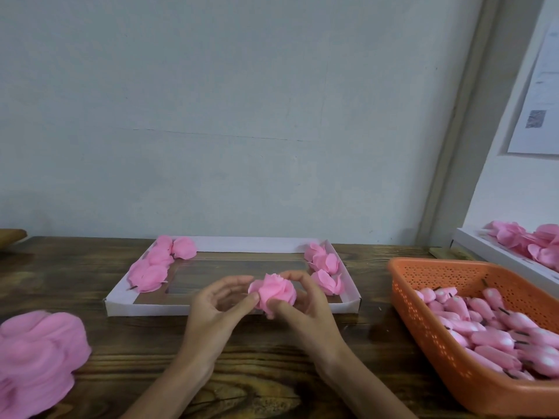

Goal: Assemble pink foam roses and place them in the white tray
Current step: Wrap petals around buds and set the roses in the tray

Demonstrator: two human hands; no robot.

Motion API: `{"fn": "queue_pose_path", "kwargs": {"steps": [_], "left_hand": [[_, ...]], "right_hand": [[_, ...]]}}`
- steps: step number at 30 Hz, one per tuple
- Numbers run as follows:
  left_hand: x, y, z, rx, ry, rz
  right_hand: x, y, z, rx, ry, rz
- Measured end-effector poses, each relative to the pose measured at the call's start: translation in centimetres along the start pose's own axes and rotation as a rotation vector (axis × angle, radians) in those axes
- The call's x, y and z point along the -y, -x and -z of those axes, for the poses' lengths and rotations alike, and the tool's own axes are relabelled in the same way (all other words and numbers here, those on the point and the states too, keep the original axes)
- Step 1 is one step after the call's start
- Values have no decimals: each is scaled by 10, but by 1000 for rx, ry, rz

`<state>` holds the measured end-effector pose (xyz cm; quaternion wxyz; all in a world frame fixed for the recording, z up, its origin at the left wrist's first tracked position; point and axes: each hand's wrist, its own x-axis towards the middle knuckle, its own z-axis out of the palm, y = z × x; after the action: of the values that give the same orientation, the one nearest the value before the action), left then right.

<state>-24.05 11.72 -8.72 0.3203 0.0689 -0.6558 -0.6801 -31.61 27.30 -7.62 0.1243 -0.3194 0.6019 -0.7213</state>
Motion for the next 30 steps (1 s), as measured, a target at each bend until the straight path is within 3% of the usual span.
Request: {"fn": "queue_pose_path", "kwargs": {"steps": [11, 23, 27, 30], "left_hand": [[-6, 1, -1, 45, 50, 26], [0, 6, -7, -74, -15, -50], [-5, 7, -8, -72, 192, 67], [-7, 2, -8, -118, 363, 160]], "right_hand": [[-4, 1, 1, 24, 88, 9], [-4, 2, -4, -1, 236, 145], [-1, 1, -2, -23, 180, 119], [2, 1, -3, 57, 90, 42]]}}
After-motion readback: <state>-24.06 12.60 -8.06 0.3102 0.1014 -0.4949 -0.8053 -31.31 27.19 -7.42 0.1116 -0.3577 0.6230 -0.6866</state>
